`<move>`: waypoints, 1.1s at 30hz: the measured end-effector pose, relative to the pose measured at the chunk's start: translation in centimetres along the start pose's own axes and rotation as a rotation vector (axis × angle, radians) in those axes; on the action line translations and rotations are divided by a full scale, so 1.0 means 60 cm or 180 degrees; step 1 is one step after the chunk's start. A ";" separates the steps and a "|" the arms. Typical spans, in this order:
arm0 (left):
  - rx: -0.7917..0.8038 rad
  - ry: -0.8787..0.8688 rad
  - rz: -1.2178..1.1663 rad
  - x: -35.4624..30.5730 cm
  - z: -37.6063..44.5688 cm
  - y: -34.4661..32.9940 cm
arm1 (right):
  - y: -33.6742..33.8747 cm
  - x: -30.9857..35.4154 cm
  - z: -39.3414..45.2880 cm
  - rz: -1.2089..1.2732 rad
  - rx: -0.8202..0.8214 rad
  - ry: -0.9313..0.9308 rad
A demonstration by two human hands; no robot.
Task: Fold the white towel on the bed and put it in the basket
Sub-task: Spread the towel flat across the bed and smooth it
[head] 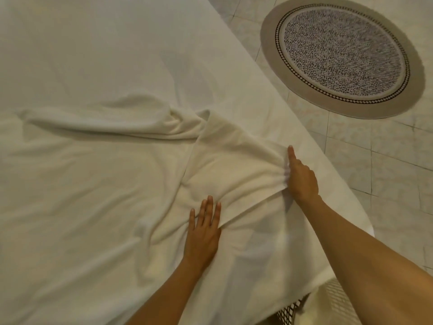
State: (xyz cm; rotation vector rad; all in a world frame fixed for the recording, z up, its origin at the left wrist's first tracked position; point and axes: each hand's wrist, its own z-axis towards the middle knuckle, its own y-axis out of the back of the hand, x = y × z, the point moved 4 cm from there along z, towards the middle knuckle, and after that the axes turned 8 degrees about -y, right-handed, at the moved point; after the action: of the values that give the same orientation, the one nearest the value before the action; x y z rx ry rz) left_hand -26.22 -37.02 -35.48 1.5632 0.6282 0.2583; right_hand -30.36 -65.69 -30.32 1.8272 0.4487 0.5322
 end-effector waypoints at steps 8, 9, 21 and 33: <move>0.0208 -0.0421 -0.0528 -0.082 -0.008 0.032 | 0.044 -0.070 -0.034 -0.0589 -0.0054 0.0177; 0.0326 -0.0515 -0.0553 -0.099 -0.019 0.024 | 0.042 -0.083 -0.040 -0.0640 0.0022 0.0147; 0.0609 0.0357 -0.0411 -0.094 0.014 0.002 | -0.059 -0.064 -0.073 -0.0561 0.0095 0.0698; 0.0590 0.0332 -0.0261 -0.052 0.059 0.055 | -0.016 -0.007 -0.022 -0.0445 0.0462 0.0675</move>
State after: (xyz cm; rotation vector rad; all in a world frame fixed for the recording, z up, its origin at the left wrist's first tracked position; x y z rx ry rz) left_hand -26.18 -41.63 -31.99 1.7048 0.8149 0.2261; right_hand -31.50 -64.60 -30.92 1.8681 0.7706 0.6125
